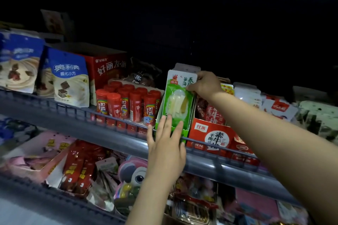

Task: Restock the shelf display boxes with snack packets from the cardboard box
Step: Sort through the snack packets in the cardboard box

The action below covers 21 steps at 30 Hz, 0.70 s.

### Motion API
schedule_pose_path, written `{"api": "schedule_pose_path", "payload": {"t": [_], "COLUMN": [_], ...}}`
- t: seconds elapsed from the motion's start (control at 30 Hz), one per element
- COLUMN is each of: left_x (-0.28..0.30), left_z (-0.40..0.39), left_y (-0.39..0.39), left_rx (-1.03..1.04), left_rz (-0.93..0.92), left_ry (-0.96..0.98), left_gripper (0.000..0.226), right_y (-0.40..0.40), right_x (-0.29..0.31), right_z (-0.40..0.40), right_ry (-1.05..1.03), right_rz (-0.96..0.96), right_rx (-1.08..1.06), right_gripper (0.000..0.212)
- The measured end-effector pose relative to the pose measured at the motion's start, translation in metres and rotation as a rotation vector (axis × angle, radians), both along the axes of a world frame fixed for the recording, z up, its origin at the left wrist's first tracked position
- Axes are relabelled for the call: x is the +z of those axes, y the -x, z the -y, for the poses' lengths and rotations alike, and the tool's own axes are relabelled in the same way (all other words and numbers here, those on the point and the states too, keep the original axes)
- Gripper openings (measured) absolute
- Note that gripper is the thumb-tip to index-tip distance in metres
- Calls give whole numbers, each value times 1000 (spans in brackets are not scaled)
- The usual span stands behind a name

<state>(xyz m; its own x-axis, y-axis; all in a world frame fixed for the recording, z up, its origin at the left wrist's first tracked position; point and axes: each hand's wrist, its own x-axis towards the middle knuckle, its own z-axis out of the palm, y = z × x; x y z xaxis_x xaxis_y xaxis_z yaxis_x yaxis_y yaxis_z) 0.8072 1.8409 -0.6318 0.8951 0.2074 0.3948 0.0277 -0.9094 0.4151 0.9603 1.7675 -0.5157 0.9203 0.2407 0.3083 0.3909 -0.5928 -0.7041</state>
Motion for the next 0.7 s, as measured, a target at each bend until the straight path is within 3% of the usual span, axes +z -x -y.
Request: {"api": "schedule_pose_path", "payload": {"t": [0.33, 0.6, 0.7], "left_x": [1, -1, -3], "left_z": [4, 9, 15], "left_y": [2, 8, 12], "left_rx": [13, -14, -43], "left_rz": [34, 82, 181], "left_ry": [36, 76, 121], "left_gripper": [57, 55, 52], "right_y": [1, 30, 61], "right_x": [-7, -15, -20], "right_z": [9, 27, 44], "right_ry": [-59, -245, -208], "right_rz": [-4, 15, 148], "right_rx": [-107, -112, -76], "right_gripper": [38, 24, 23]}}
